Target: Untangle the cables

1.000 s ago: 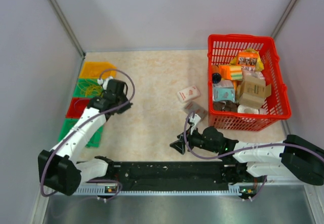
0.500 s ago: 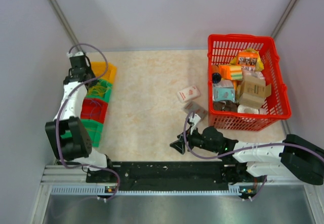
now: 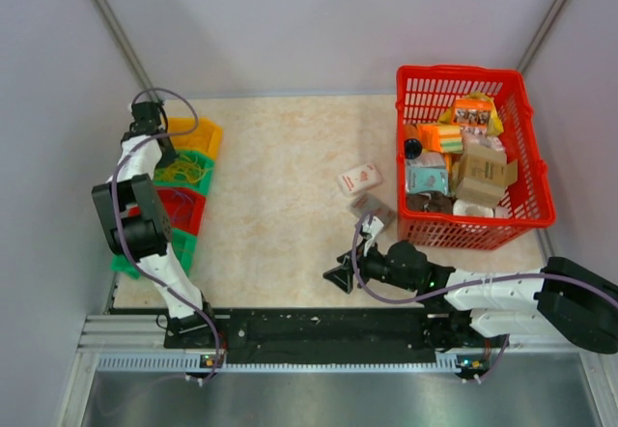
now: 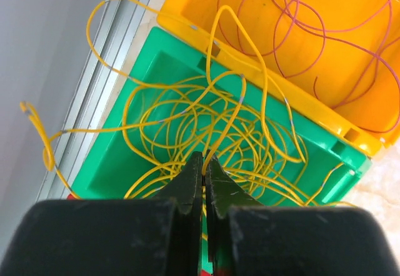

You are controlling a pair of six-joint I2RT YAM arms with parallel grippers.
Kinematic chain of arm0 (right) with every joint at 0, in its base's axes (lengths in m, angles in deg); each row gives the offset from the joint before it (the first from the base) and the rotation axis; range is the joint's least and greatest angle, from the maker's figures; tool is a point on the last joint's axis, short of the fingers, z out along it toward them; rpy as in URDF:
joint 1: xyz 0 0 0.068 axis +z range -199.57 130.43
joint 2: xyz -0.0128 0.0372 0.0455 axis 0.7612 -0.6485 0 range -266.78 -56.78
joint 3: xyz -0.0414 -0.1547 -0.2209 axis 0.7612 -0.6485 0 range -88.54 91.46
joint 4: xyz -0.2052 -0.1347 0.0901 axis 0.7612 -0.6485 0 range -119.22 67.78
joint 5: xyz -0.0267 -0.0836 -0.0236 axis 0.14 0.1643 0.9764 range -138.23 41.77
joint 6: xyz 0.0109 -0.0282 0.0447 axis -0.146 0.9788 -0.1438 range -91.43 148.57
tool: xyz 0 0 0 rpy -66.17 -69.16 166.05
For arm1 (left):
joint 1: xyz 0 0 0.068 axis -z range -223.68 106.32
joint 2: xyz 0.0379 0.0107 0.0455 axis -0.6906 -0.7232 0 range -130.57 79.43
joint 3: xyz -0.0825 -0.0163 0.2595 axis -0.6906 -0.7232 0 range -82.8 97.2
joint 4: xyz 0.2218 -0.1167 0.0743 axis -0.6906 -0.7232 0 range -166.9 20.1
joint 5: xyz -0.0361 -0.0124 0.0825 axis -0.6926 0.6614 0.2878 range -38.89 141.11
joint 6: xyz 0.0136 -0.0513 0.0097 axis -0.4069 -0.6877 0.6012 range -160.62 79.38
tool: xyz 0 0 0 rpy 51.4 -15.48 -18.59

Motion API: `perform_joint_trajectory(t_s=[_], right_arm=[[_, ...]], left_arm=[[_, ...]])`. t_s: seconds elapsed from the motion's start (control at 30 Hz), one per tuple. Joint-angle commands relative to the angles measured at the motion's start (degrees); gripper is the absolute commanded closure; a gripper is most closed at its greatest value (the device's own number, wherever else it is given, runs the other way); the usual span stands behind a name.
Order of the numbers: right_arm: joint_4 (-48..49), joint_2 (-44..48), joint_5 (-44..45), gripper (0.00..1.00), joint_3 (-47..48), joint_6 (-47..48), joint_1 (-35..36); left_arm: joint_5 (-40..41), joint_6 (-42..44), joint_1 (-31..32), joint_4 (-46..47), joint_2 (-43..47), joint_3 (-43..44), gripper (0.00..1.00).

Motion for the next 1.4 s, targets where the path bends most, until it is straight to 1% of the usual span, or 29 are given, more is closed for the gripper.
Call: perform_joint_trajectory(t_s=[0.0, 0.1, 0.13, 0.17, 0.2, 0.23, 0.33, 0.37, 0.4, 0.5, 0.57, 0.63, 0.67, 0.7, 0.73, 0.8, 0.87, 0.93, 0.97, 1.0, 1.03, 1.1, 1.13, 1.17, 1.23, 1.27, 1.3, 1.33, 1.37], right_arm=[[3.61, 1.32, -0.66, 0.33, -0.95, 0.02, 0.43], [3.61, 1.15, -0.57, 0.33, -0.87, 0.02, 0.43], [3.69, 1.15, -0.57, 0.33, -0.78, 0.02, 0.43], [3.70, 1.15, -0.57, 0.33, -0.78, 0.02, 0.34], [3.52, 1.06, -0.57, 0.33, -0.78, 0.02, 0.43], [3.43, 0.97, -0.57, 0.33, -0.78, 0.11, 0.43], [3.17, 0.88, -0.48, 0.33, -0.52, 0.02, 0.43], [3.08, 0.88, -0.48, 0.33, -0.51, 0.02, 0.43], [2.82, 0.80, -0.39, 0.33, -0.17, 0.02, 0.43], [0.98, 0.01, -0.13, 0.33, 1.24, 0.20, 0.43], [-3.13, -0.61, -0.13, 0.33, 3.78, 0.63, 0.43], [-8.49, -0.96, 1.00, 0.33, 7.55, 1.34, 0.69], [-11.48, -0.53, 1.62, 0.33, 9.31, 1.77, 0.78], [-16.21, -0.18, 3.63, 0.33, 11.59, 2.13, 0.95], [-19.74, 0.61, 4.87, 0.32, 13.96, 2.65, 0.96], [-26.33, 2.19, 7.07, 0.32, 19.06, 3.62, 1.04], [-31.53, 4.04, 8.65, 0.32, 22.67, 4.24, 1.04], [-34.27, 6.49, 9.10, 0.32, 24.61, 4.68, 1.04], [-35.06, 7.55, 9.36, 0.32, 25.14, 4.85, 1.04], [-35.85, 8.43, 9.71, 0.32, 25.76, 4.77, 1.04], [-35.94, 8.96, 9.71, 0.32, 26.55, 4.68, 1.04], [-40.06, 9.49, 9.71, 0.32, 28.66, 4.15, 1.04], [-41.12, 9.58, 9.89, 0.32, 29.53, 3.98, 1.04], [-42.00, 10.11, 10.06, 0.32, 30.07, 3.71, 1.04], [-43.06, 11.33, 10.42, 0.32, 30.68, 3.45, 1.04], [-43.41, 12.04, 10.42, 0.32, 30.86, 3.36, 1.04], [-44.28, 12.57, 10.50, 0.32, 31.04, 3.45, 1.04], [-44.81, 13.09, 10.68, 0.32, 31.12, 3.45, 1.04], [-45.43, 13.45, 10.85, 0.31, 31.21, 3.45, 0.96]], left_arm=[[1.25, -0.02, -0.38, -2.07, -2.32, 4.21, 1.00], [1.77, -1.52, -0.38, -2.33, -1.61, 4.30, 0.99], [2.91, -2.22, -0.47, -3.29, -1.53, 4.91, 0.94], [3.62, -2.84, -0.47, -4.08, -1.35, 5.44, 0.86], [4.93, -3.97, -0.47, -5.40, -1.09, 6.05, 0.73], [6.25, -5.12, -0.47, -6.37, -0.39, 6.67, 0.64], [8.54, -10.47, -0.47, -8.30, 3.21, 6.68, 0.49], [8.55, -12.49, -0.47, -9.35, 4.87, 6.68, 0.45], [7.76, -14.08, -0.38, -10.32, 7.07, 6.68, 0.44], [1.37, -18.30, 0.06, -12.09, 13.04, 4.49, 0.43], [-4.51, -18.75, 2.07, -9.82, 19.10, 0.11, 0.43], [-11.98, -16.48, 6.71, -4.99, 25.51, -5.60, 0.41], [-14.11, -14.46, 10.48, -2.01, 28.50, -8.41, 0.42], [-12.65, -12.70, 14.87, -0.76, 31.67, -9.92, 0.40], [-7.33, -12.08, 18.48, -1.01, 34.48, -11.07, 0.38], [-2.47, -11.63, 21.23, -0.32, 39.49, -13.61, 0.37], [3.77, -11.20, 20.11, 0.12, 43.46, -15.64, 0.34], [4.94, -8.48, 16.86, 1.70, 45.23, -16.26, 0.43], [4.33, -8.21, 14.93, 2.14, 45.41, -16.26, 0.46], [1.80, -9.77, 13.61, 1.71, 44.97, -15.48, 0.45], [-1.44, -10.92, 12.72, 0.93, 44.27, -14.69, 0.43], [-6.11, -12.42, 12.71, 0.30, 43.04, -13.98, 0.39], [-9.00, -12.68, 12.63, 0.22, 42.69, -14.24, 0.42], [-11.64, -13.12, 12.71, 0.65, 42.51, -14.94, 0.47], [-10.71, -13.92, 12.63, 2.57, 42.94, -17.31, 0.63], [-8.79, -14.18, 12.63, 3.37, 43.21, -18.28, 0.69], [-8.42, -14.27, 12.54, 3.73, 43.21, -18.72, 0.71], [-9.81, -13.92, 12.54, 4.08, 42.86, -18.90, 0.67], [-15.22, -13.74, 12.71, 4.34, 42.34, -18.99, 0.59]])
